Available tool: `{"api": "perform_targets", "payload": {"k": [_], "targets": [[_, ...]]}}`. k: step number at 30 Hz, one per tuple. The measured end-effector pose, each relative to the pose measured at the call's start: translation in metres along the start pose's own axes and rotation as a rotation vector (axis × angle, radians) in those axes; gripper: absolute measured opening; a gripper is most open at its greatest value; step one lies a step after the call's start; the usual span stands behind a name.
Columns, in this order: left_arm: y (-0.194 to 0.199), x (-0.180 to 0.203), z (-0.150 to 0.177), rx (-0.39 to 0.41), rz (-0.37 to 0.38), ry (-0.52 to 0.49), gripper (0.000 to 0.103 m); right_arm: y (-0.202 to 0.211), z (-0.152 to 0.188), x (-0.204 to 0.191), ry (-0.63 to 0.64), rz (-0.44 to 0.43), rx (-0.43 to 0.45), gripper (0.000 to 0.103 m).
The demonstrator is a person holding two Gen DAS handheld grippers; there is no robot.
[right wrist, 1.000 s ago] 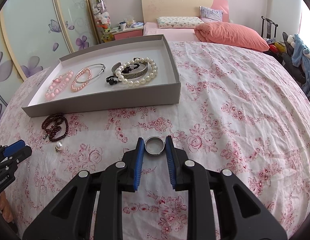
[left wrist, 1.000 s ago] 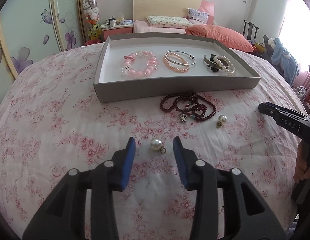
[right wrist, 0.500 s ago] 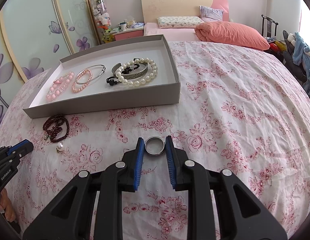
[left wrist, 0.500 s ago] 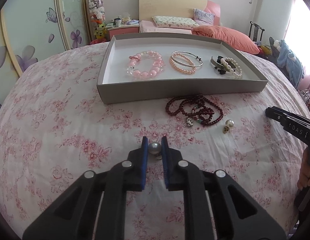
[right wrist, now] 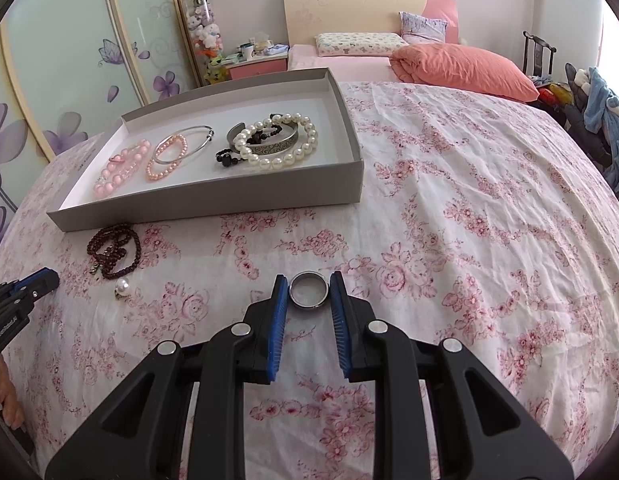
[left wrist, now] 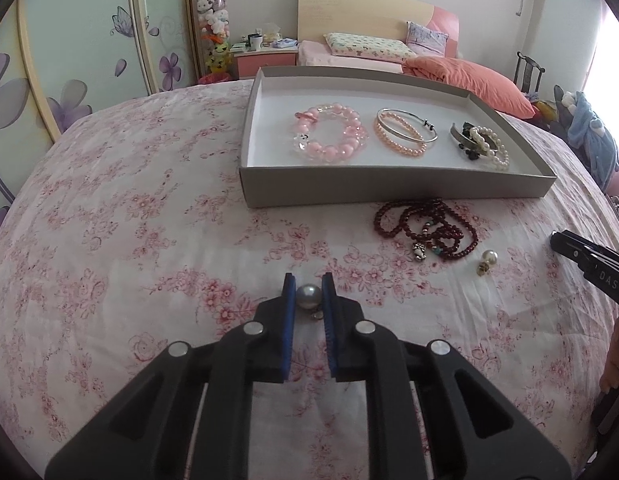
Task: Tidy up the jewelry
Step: 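Lift the ring and earring with both tools and carry them toward the tray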
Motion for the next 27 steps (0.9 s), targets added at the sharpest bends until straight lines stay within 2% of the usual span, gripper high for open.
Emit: {"api": "perform_targets", "payload": {"k": [10,17,27], "targets": [[0.009,-0.010,0.001,0.017,-0.009,0.030,0.014,0.008,0.009,-0.014,-0.001,-0.054,-0.011,0.023],[0.027,-0.012,-0.001,0.082,-0.025,0.037,0.014,0.027,0.007,-0.029,0.034,-0.081,0.056,0.023],[0.055,0.003,-0.015,0.200,-0.067,-0.019,0.014,0.055,-0.002,-0.048,0.081,-0.119,0.165,0.023]]}}
Point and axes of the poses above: each gripper's, at about its wrist camera, not at the fingertips, and y roughly against the way its jaws point, x to its right, z to its underside, the point moved 5 cm from there along -y, roughly the way its jaws point, and after that the axes turned 10 degrees about -y, right-handed, at the moved point
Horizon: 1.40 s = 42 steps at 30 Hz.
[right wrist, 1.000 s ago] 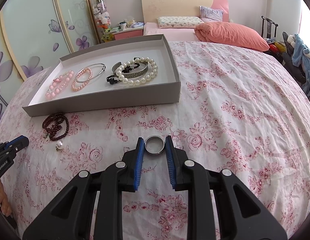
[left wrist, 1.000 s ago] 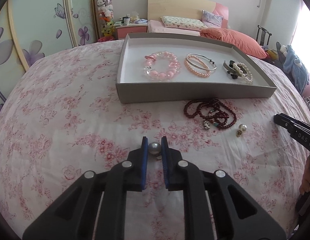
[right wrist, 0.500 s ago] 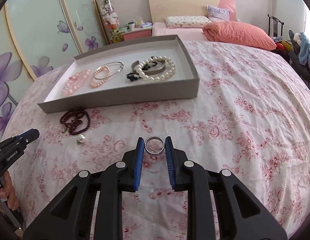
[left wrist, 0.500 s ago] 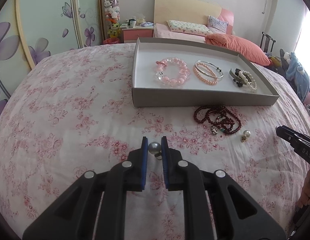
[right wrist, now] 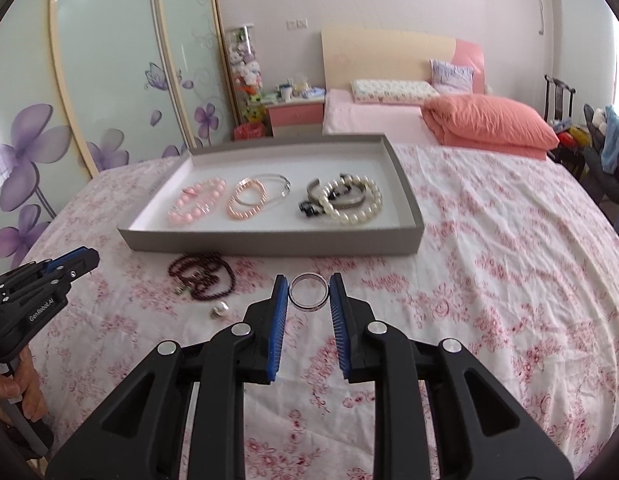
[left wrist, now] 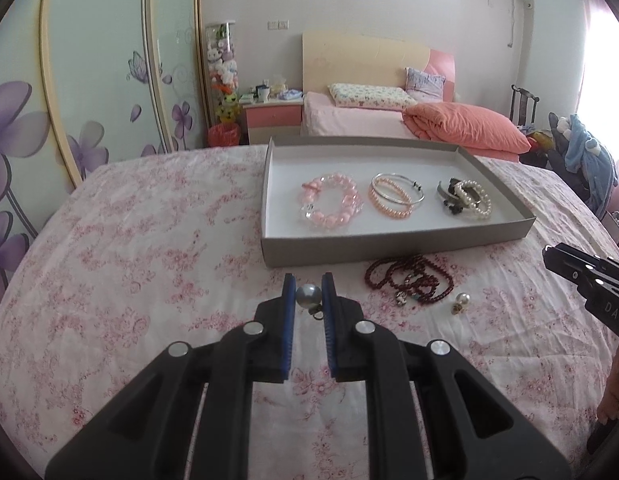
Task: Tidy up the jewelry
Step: 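Lift the ring and earring with both tools and carry them toward the tray, then lower the ring and earring into the tray and open both tools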
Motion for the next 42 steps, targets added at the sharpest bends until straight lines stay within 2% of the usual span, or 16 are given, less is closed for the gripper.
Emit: {"api": "perform_targets", "payload": {"k": [22,29,42], "targets": [[0.042,0.028,-0.036,0.203,-0.045,-0.057,0.014,0.060,-0.029,-0.032,0.095,-0.028,0.344,0.023],[0.052,0.030,-0.045,0.251,-0.076,-0.058,0.014,0.066,-0.035,-0.033,0.087,-0.021,0.390,0.023],[0.050,0.029,-0.051,0.256,-0.089,-0.056,0.014,0.065,-0.036,-0.035,0.094,-0.027,0.399,0.023]]}}
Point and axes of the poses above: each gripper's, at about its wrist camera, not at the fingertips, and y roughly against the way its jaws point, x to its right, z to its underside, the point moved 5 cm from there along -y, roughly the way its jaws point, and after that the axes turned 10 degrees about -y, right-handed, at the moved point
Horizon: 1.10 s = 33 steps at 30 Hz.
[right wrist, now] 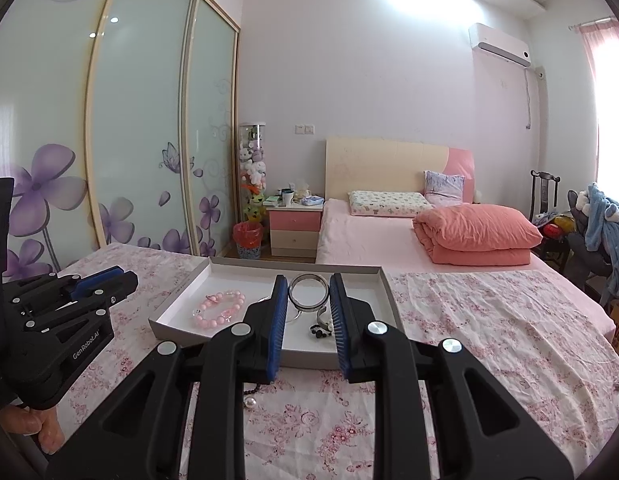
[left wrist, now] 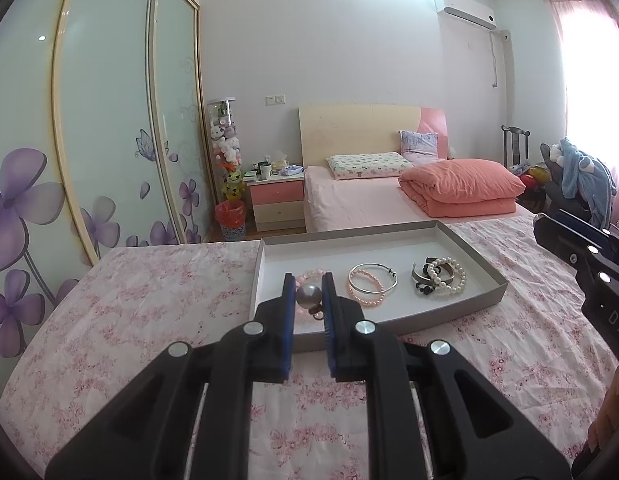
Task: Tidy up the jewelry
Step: 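Lower the ring and earring into the tray and open both tools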
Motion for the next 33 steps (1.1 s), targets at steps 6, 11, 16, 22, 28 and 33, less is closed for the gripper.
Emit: {"api": "perform_targets", "payload": {"k": [6,11,16,22,28,33], "targets": [[-0.005,0.000,-0.003,-0.009,0.003,-0.003,0.014,-0.005,-0.002,0.001,0.002,0.005,-0.003,0.023],[-0.018,-0.006,-0.009,-0.005,-0.014,0.000,0.014,-0.012,-0.012,0.002,0.002,0.016,0.016,0.023],[-0.036,-0.012,-0.015,-0.012,-0.012,0.022,0.014,-0.028,-0.020,0.003,0.009,0.028,0.011,0.023],[-0.071,-0.014,-0.020,-0.059,0.030,0.041,0.014,-0.063,-0.017,0.009,-0.017,0.015,-0.061,0.023],[-0.109,-0.007,-0.017,-0.117,0.080,0.042,0.014,-0.104,-0.006,0.014,-0.052,0.001,-0.161,0.023],[-0.142,0.001,-0.008,-0.192,0.133,0.047,0.014,-0.131,0.005,0.014,-0.057,0.002,-0.228,0.023]]}}
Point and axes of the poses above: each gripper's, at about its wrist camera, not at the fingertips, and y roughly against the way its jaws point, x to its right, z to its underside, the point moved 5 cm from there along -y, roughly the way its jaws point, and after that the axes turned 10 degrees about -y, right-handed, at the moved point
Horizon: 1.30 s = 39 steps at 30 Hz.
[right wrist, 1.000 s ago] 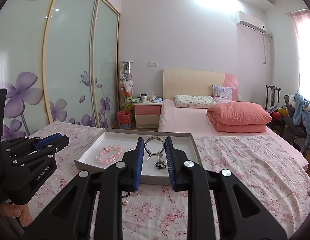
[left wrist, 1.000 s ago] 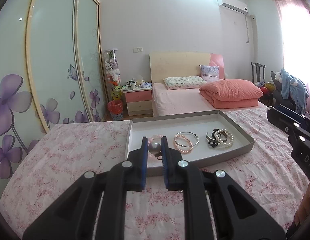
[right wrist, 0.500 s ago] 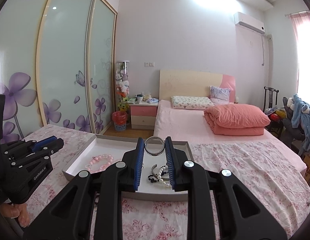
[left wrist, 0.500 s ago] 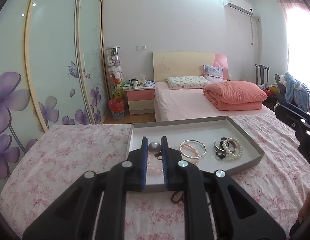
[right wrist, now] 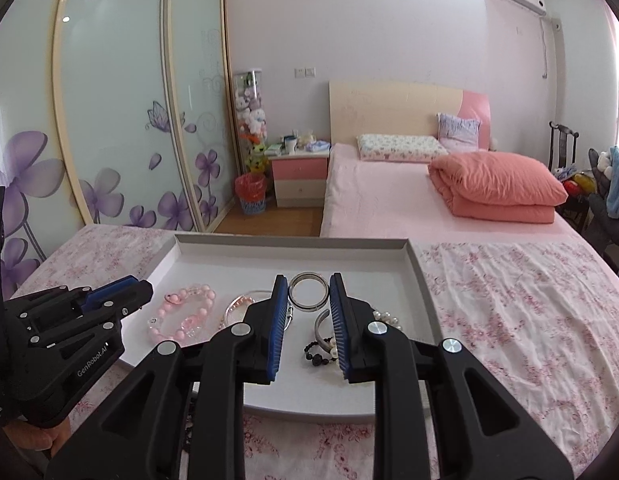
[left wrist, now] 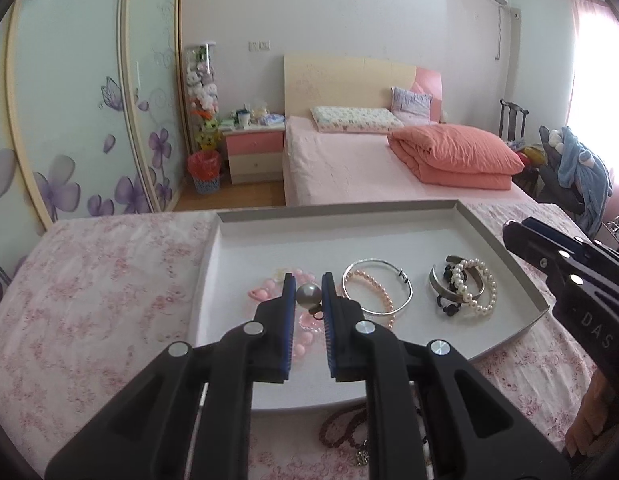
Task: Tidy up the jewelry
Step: 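Lower the ring and earring into the tray and open both tools, then withdraw both tools from the tray toward the remaining jewelry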
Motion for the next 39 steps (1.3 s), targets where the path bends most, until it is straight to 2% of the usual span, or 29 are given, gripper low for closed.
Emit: {"api": "perform_targets", "payload": {"k": [8,10,11,12,13,14,15,17,23,30,35,39], "targets": [[-0.027,0.003,0.002,-0.045,0.019,-0.003,0.015,-0.024,0.006,0.006,-0.021,0.002,-0.062,0.023],[-0.030,0.004,0.003,-0.049,0.022,-0.003,0.016,-0.028,0.007,0.011,-0.031,0.000,-0.081,0.023],[-0.031,0.004,0.003,-0.051,0.024,0.000,0.021,-0.029,0.008,0.012,-0.034,0.001,-0.087,0.024],[-0.032,0.003,0.004,-0.054,0.026,0.008,0.029,-0.030,0.008,0.012,-0.035,0.005,-0.092,0.026],[-0.032,0.001,0.005,-0.057,0.027,0.019,0.032,-0.031,0.009,0.012,-0.037,0.006,-0.096,0.030],[-0.032,-0.002,0.006,-0.058,0.032,0.032,0.035,-0.031,0.009,0.013,-0.043,0.006,-0.097,0.040],[-0.032,-0.004,0.005,-0.061,0.037,0.044,0.036,-0.031,0.009,0.014,-0.048,0.006,-0.096,0.043],[-0.032,-0.010,0.005,-0.065,0.047,0.077,0.038,-0.027,0.008,0.019,-0.057,0.010,-0.092,0.043],[-0.018,-0.039,0.009,-0.064,0.064,0.183,0.041,-0.014,0.010,0.026,-0.073,0.016,-0.087,0.043],[0.006,-0.057,0.015,-0.052,0.073,0.225,0.043,0.006,0.023,0.021,-0.055,0.002,-0.113,0.043],[0.026,-0.060,0.028,-0.056,0.072,0.216,0.043,0.020,0.048,0.011,-0.044,-0.045,-0.196,0.043],[0.042,-0.056,0.042,-0.063,0.045,0.169,0.052,0.026,0.072,-0.003,-0.003,-0.096,-0.285,0.043]]}}
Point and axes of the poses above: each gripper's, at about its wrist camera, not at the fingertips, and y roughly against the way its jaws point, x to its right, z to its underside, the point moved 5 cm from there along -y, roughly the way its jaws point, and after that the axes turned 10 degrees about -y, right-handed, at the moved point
